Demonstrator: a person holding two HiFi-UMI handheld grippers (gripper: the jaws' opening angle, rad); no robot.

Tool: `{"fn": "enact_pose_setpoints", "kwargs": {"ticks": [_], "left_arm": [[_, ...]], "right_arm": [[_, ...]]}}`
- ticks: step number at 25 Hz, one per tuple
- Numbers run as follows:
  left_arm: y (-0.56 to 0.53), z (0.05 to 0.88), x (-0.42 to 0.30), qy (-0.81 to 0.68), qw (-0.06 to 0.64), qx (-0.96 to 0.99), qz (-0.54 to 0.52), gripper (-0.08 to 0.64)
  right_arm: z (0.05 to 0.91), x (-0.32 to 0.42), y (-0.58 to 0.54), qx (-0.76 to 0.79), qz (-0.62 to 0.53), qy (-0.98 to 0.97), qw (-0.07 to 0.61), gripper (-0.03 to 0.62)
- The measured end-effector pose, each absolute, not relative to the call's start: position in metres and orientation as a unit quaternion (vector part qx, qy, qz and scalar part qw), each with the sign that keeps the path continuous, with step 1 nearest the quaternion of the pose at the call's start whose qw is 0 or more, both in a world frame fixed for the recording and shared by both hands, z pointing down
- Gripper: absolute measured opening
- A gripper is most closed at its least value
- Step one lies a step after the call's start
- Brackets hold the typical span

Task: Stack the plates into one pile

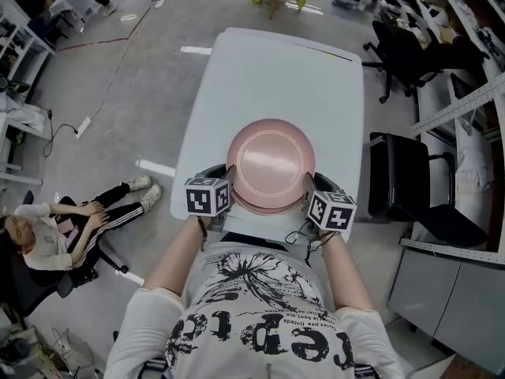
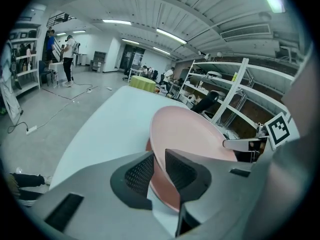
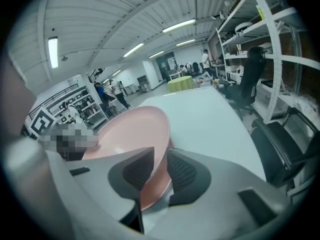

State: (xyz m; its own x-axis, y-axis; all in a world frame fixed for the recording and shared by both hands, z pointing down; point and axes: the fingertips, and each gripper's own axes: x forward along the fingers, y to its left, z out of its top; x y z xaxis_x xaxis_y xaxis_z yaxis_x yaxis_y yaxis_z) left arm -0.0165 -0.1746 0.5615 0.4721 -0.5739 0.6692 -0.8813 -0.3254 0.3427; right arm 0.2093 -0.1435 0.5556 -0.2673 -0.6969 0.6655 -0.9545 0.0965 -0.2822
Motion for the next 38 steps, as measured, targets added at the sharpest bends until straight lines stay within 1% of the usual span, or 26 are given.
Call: {"fn": "enact_pose_setpoints", "kwargs": {"ticks": [6, 11, 16, 17, 19, 23, 28, 30, 31, 35, 38], "left_arm": [[-0.153, 0.58, -0.027, -0.479, 0.338, 0.77, 0.253, 0.086], [-0.147, 0.591, -0.025, -0.485, 0.342, 0.767, 0.245, 0.084], [-0.149, 0.596, -0.023, -0.497, 0.324, 0.763, 0.259, 0.084], [-0.149, 0.596, -0.022, -0.499, 0.322, 0.761, 0.261, 0.086], [-0.15, 0.596, -0.022, -0.502, 0.317, 0.76, 0.264, 0.092], [-0.152, 0.597, -0.022, -0.505, 0.288, 0.763, 0.283, 0.095], [-0.153, 0.603, -0.016, -0.5, 0.265, 0.765, 0.307, 0.109], [-0.155, 0.605, -0.019, -0.504, 0.255, 0.764, 0.313, 0.143], [-0.155, 0.605, -0.02, -0.503, 0.253, 0.764, 0.314, 0.149], [-0.155, 0.605, -0.02, -0.497, 0.26, 0.767, 0.312, 0.149], [-0.156, 0.598, -0.02, -0.497, 0.261, 0.769, 0.305, 0.152]], "right_arm": [[0.567, 0.199, -0.126, 0.57, 0.347, -0.717, 0.203, 0.087], [0.578, 0.202, -0.119, 0.574, 0.346, -0.71, 0.216, 0.087], [0.583, 0.207, -0.119, 0.589, 0.34, -0.699, 0.221, 0.085], [0.583, 0.21, -0.119, 0.594, 0.335, -0.696, 0.226, 0.078], [0.58, 0.213, -0.12, 0.601, 0.319, -0.693, 0.238, 0.008], [0.584, 0.206, -0.123, 0.596, 0.301, -0.697, 0.261, 0.008], [0.586, 0.208, -0.125, 0.599, 0.304, -0.696, 0.255, 0.008], [0.586, 0.207, -0.125, 0.597, 0.304, -0.697, 0.256, 0.008], [0.587, 0.206, -0.125, 0.597, 0.305, -0.697, 0.255, 0.008], [0.586, 0.205, -0.124, 0.598, 0.308, -0.695, 0.252, 0.008], [0.579, 0.205, -0.125, 0.602, 0.306, -0.7, 0.233, 0.008]]}}
